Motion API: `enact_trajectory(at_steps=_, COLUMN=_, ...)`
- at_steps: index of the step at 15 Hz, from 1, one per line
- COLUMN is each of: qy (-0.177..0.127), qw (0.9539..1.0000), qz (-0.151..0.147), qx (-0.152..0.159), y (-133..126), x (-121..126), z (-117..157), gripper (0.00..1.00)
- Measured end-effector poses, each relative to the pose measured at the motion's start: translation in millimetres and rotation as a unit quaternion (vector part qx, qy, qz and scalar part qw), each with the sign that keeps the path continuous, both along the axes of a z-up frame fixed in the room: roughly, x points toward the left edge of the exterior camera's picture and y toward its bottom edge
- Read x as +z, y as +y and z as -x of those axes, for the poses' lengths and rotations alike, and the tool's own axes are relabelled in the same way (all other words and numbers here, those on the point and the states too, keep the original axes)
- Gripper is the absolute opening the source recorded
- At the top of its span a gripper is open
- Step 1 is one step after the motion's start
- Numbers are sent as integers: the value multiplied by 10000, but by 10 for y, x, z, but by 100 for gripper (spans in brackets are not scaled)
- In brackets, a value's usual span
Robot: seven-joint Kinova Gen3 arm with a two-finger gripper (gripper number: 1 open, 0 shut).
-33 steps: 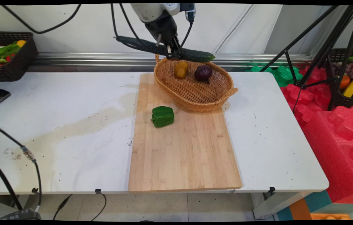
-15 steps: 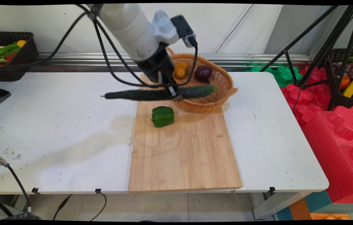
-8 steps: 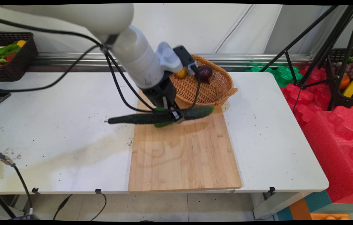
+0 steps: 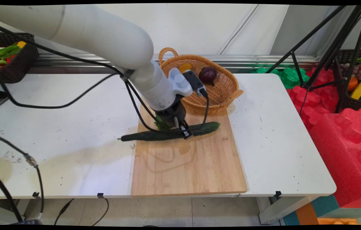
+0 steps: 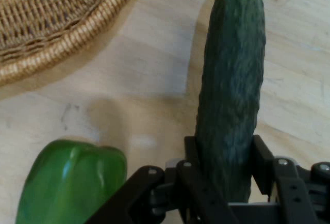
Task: Place the picked object on the cutting board
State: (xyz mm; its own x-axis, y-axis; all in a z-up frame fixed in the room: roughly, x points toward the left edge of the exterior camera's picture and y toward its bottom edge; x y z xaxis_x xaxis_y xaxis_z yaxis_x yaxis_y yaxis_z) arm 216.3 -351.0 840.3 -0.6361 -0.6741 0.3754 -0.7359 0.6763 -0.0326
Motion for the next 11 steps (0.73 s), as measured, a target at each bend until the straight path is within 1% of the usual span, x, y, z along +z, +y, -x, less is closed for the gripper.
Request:
enact_trajectory(at_steps=2, qy=45, qw=10000, qz=-7, qx=3, y=-32, x=-122, z=26, gripper=0)
enact_trajectory(at_steps=6, qy=131, qw=9999, qz=7, qx=-1, y=-54, x=-260, z=47, gripper=0)
enact_trajectory(at_steps=7, qy=152, qw=9999, qz=20, qx=-15, y=-52, x=-275, z=47, gripper=100)
enact_trajectory(at_steps=11, qy=211, qw=9997, qz=92, qx=-94, y=-23, x=-259, z=16, gripper=100)
